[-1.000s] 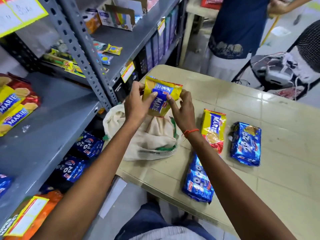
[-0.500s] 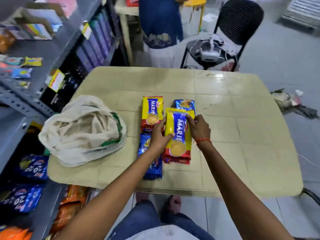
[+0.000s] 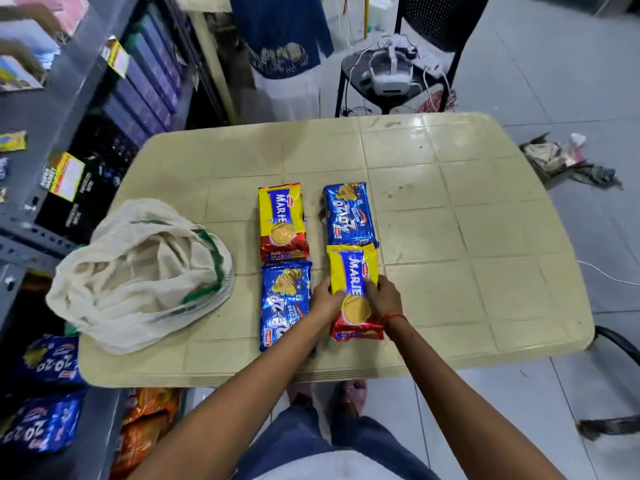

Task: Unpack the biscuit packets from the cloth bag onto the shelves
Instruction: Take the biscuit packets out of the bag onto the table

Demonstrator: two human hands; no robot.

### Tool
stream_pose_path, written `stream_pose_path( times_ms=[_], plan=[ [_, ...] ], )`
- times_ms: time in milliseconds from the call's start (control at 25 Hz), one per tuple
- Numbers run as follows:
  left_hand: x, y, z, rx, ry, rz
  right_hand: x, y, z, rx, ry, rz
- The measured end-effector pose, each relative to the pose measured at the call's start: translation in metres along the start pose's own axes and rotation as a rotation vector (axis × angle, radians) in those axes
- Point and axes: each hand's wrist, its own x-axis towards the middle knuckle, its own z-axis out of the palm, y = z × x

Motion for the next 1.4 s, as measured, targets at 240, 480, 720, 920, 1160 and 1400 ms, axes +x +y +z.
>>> stream_pose_path(
  times_ms=[240, 480, 720, 920, 1160, 1400],
  plan=[
    [0.002, 0.034, -0.038, -0.053, 0.064, 0.127, -0.004, -0.06, -0.003, -0.021, 0.089, -0.097],
    [0.033, 0.09, -0.121, -0.015, 0.287, 0.238, 0.033, -0.16, 0.028, 0.006, 0.017, -0.296],
    [0.075, 0.099, -0.159, 0.148, 0.258, 0.198, 0.066, -0.185, 0.067, -0.033, -0.108, -0.271],
    [0.071, 0.07, -0.15, -0.034, 0.473, 0.056, 0.066, -0.157, 0.069, 0.159, -0.094, -0.162],
    [0.016, -0.03, -0.094, -0.162, 0.38, -0.42, 0.011, -0.057, 0.099, 0.085, -0.343, 0.205],
    [0.006, -0.018, -0.064, -0.288, 0.27, -0.283, 0.006, -0.049, 0.066, 0.031, -0.161, 0.154]
  ],
)
